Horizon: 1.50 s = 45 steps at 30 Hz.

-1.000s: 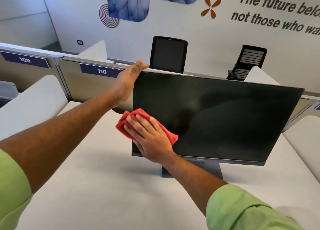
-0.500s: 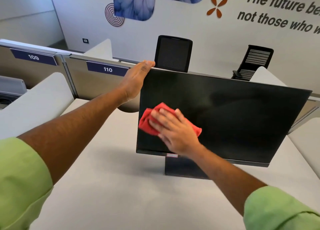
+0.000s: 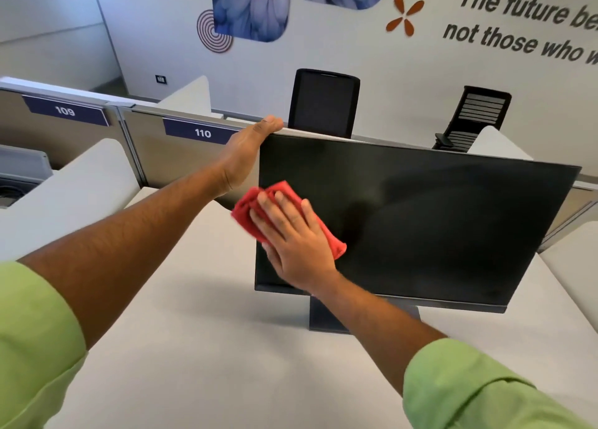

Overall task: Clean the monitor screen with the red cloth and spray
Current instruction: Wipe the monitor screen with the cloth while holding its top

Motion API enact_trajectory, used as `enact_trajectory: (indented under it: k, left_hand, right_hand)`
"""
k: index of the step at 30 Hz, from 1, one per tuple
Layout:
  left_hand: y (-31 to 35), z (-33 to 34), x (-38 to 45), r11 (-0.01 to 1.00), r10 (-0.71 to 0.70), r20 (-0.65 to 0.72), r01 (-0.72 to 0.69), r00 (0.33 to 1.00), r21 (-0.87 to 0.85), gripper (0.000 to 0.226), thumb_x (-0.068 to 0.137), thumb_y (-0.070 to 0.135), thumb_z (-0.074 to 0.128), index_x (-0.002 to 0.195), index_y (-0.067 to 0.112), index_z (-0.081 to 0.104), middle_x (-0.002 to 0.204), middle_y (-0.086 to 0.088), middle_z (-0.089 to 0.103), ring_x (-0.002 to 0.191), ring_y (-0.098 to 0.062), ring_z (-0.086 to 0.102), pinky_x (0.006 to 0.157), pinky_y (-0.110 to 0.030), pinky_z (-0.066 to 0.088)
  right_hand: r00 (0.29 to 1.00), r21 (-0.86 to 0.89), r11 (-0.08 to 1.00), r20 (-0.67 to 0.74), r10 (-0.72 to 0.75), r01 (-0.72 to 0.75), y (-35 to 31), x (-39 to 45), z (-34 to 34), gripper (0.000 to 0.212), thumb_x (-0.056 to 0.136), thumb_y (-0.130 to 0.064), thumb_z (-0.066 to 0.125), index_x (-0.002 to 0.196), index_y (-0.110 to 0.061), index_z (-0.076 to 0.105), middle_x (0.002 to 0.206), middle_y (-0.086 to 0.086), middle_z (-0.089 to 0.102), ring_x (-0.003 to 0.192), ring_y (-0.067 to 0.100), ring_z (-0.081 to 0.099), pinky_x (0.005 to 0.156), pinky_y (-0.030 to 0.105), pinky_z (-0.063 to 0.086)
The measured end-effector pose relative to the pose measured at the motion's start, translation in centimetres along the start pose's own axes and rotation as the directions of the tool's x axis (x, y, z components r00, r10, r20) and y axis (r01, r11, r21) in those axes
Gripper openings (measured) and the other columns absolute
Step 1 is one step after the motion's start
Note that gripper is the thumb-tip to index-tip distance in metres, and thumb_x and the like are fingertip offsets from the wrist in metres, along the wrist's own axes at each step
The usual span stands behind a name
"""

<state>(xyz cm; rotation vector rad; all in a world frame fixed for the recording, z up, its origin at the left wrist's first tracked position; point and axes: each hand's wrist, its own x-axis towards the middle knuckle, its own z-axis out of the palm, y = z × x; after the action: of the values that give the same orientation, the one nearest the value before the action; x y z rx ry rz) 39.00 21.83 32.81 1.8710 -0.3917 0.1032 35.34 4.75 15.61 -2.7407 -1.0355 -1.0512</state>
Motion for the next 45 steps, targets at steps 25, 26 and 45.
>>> enact_trajectory:
  k: [25, 26, 45]
  left_hand:
    - [1.2, 0.7, -0.6, 0.986, 0.063, 0.028, -0.067, 0.998, 0.151, 0.066, 0.097, 0.051, 0.029, 0.148, 0.013, 0.048, 0.154, -0.002, 0.046, 0.144, -0.012, 0.036, 0.118, -0.025, 0.023]
    - [1.0, 0.6, -0.7, 0.986, 0.073, 0.019, -0.075, 0.997, 0.149, 0.061, 0.1, 0.046, 0.03, 0.146, 0.011, 0.049, 0.152, -0.003, 0.048, 0.143, -0.012, 0.039, 0.117, -0.023, 0.024]
    - [0.3, 2.1, 0.0, 0.957, 0.054, -0.06, -0.034, 0.997, 0.288, 0.05, 0.109, 0.04, 0.027, 0.152, 0.016, 0.038, 0.157, -0.001, 0.037, 0.132, -0.002, 0.029, 0.1, -0.012, 0.021]
  right_hand:
    - [0.866, 0.04, 0.88, -0.158, 0.474, -0.474, 4.4, 1.6, -5.1, 0.082, 0.105, -0.063, 0.045, 0.171, -0.023, 0.017, 0.18, 0.011, 0.004, 0.166, 0.038, -0.001, 0.133, 0.059, 0.002]
    - [0.907, 0.053, 0.915, -0.121, 0.403, -0.399, 2.7, 1.3, -4.1, 0.08, 0.105, -0.06, 0.047, 0.171, -0.025, 0.018, 0.18, 0.01, 0.004, 0.166, 0.037, -0.001, 0.132, 0.061, 0.004]
    - [0.903, -0.149, 0.982, 0.427, -0.044, 0.118, 0.5, -17.9, -1.5, 0.097, 0.098, -0.027, 0.071, 0.172, -0.019, 0.008, 0.18, 0.005, 0.007, 0.166, 0.034, -0.003, 0.129, 0.052, 0.003]
